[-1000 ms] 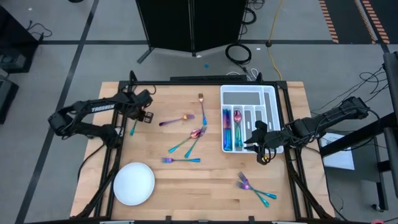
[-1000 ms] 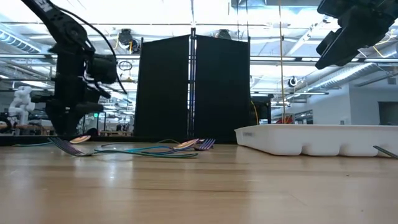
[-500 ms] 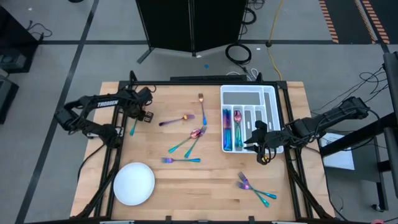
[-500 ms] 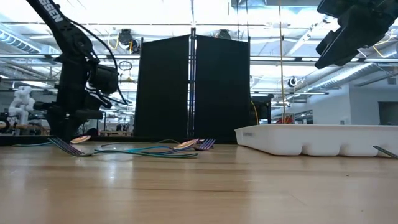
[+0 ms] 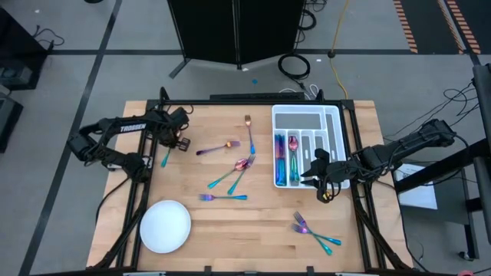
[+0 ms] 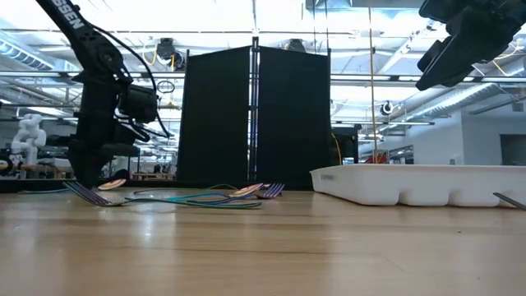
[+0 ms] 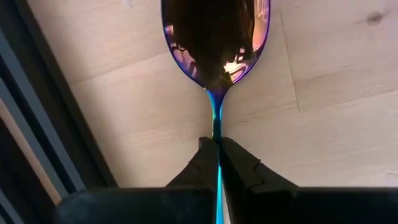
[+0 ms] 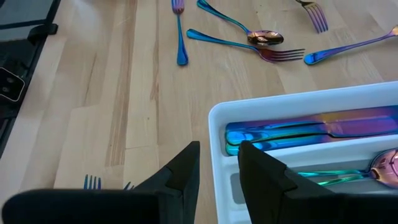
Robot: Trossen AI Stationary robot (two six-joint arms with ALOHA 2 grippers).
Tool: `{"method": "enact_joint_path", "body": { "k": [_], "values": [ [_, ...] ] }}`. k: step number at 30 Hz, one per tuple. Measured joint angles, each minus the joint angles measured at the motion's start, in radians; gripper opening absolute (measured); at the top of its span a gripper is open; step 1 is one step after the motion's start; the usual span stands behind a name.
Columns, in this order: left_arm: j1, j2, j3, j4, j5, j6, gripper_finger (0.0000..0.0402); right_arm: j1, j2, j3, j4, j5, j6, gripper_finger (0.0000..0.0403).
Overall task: Sort silverware
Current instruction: Put the blue spoon into the utensil organizer
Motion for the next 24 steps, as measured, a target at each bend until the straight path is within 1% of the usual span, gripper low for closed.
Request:
{"method": "enact_joint_path", "body": {
  "k": [4, 9, 13, 15, 19, 22, 24],
  "values": [
    [0.001, -0.030, 0.027, -0.014, 0.010, -0.004, 0.0002, 0.000, 0.000, 0.000, 0.000, -0.001, 0.002, 0.0095],
    [-0.005, -0.060, 0.086, -0.008, 0.093, -0.086, 0.0001, 0.000, 0.000, 0.000, 0.000, -0.002, 0.002, 0.0095],
    [-0.052, -0.066, 0.106, 0.077, 0.174, -0.195, 0.0001, 0.000, 0.000, 0.000, 0.007, -0.003, 0.002, 0.0095],
    [-0.098, -0.067, 0.107, 0.170, 0.213, -0.251, 0.0000, 0.000, 0.000, 0.000, 0.008, -0.003, 0.003, 0.0095],
    [-0.212, -0.068, 0.108, 0.400, 0.229, -0.370, 0.0000, 0.000, 0.000, 0.000, 0.008, -0.003, 0.002, 0.0095],
    [-0.290, -0.068, 0.109, 0.610, 0.225, -0.457, 0.0000, 0.000, 0.000, 0.000, 0.008, -0.003, 0.002, 0.0095],
    [-0.344, -0.066, 0.109, 0.747, 0.182, -0.515, 0.0000, 0.000, 0.000, 0.000, 0.008, -0.002, 0.002, 0.0095]
  ]
}}
